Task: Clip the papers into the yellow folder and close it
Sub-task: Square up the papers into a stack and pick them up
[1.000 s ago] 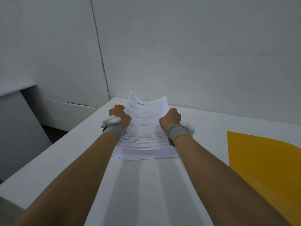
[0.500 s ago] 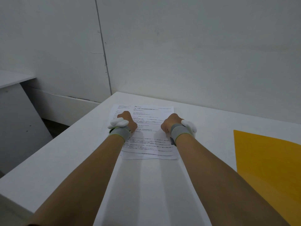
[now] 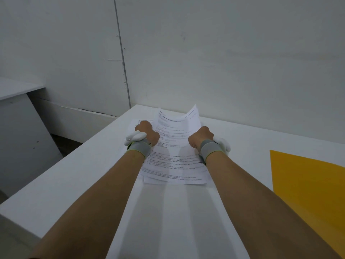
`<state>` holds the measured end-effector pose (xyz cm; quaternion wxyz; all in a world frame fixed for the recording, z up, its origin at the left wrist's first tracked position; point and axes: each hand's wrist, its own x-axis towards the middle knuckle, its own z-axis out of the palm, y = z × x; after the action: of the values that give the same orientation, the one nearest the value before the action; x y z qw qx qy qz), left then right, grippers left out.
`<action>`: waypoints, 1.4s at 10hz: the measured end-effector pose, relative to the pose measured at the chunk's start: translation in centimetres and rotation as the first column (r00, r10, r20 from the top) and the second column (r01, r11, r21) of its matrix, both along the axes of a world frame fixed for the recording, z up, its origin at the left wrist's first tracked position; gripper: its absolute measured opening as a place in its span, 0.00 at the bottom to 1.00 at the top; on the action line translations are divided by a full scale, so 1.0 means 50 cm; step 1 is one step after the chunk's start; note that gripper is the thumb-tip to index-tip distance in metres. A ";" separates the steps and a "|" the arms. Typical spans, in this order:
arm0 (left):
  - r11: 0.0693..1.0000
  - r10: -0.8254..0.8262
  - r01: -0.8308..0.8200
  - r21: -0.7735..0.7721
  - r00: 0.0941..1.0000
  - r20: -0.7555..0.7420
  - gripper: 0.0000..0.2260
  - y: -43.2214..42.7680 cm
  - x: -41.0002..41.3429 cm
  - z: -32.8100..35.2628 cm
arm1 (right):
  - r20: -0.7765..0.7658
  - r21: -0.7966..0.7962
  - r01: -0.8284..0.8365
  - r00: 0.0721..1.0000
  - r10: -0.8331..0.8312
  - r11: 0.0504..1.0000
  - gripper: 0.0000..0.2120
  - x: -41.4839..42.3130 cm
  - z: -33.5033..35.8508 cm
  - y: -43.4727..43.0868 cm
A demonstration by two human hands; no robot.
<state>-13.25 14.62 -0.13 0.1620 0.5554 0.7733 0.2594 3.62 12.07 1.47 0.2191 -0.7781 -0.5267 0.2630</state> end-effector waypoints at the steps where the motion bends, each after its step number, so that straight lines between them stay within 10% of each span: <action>1: 0.995 0.029 -0.027 0.094 0.999 -0.024 0.05 0.008 -0.022 0.042 | -0.061 0.089 0.005 0.998 0.001 0.996 0.16 -0.014 0.036 0.005; 5: 0.993 0.064 -0.058 0.101 0.996 -0.054 0.18 0.013 -0.147 0.081 | -0.096 0.109 -0.083 0.991 0.094 0.991 0.15 -0.108 0.031 0.030; 8: 0.991 -0.025 0.001 -0.137 0.985 -0.168 0.13 0.015 -0.150 -0.045 | 0.258 -0.057 -0.045 0.964 0.059 0.997 0.08 -0.141 -0.071 0.053; 14: 0.995 0.104 -0.104 -0.011 0.970 0.219 0.04 -0.016 -0.118 -0.007 | -0.254 0.084 -0.006 0.967 0.028 0.996 0.04 -0.101 -0.044 0.023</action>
<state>-19.12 13.81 -0.49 0.2323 0.4821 0.7787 0.3275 -1.45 13.20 -0.72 0.3147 -0.7236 -0.5113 0.3406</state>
